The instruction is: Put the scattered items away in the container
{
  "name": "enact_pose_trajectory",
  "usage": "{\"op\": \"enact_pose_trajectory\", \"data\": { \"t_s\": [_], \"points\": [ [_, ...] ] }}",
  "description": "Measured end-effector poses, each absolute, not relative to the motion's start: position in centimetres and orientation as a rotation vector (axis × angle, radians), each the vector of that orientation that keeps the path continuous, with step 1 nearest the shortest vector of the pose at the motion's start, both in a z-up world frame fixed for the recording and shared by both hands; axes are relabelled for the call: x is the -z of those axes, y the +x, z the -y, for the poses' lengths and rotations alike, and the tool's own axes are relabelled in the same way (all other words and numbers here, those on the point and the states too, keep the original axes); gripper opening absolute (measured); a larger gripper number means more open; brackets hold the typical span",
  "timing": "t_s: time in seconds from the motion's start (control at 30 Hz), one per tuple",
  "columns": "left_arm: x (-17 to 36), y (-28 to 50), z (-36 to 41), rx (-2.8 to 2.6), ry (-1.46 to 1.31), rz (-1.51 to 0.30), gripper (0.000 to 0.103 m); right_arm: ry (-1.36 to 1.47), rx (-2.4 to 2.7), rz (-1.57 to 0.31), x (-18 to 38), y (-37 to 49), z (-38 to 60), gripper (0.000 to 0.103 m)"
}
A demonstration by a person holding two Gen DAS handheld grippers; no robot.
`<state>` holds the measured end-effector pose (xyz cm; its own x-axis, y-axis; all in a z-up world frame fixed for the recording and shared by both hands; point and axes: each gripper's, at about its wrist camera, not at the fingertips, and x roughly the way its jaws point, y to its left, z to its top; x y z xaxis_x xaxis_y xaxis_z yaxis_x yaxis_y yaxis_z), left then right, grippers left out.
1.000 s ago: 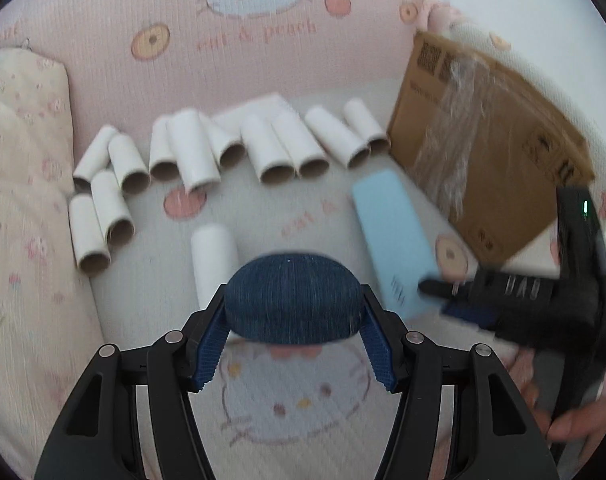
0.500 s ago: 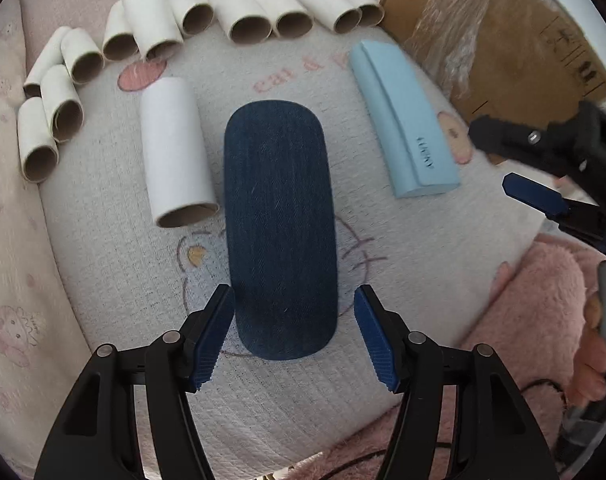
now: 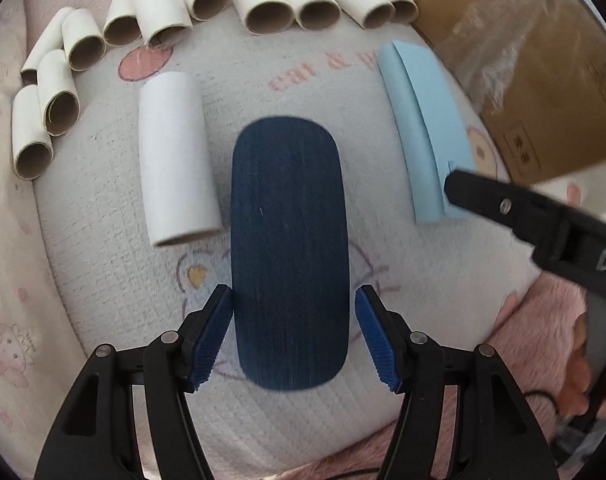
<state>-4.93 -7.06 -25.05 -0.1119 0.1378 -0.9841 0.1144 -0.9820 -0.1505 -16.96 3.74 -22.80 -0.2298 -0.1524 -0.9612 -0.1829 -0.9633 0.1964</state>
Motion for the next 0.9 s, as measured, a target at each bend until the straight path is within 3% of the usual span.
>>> {"op": "enact_pose_trajectory", "data": {
  "t_s": [0.33,0.9],
  "points": [
    [25.5,-6.6,7.8,-2.298,-2.131,0.336,0.065,-1.962,-2.357,-0.509,24.6,-19.4,-4.4,0.087],
    [25.4,-9.4,8.5,-2.208,-2.207,0.424,0.066,-2.026,-2.331,-0.119,27.6,-25.1,-1.0,0.087]
  ]
}}
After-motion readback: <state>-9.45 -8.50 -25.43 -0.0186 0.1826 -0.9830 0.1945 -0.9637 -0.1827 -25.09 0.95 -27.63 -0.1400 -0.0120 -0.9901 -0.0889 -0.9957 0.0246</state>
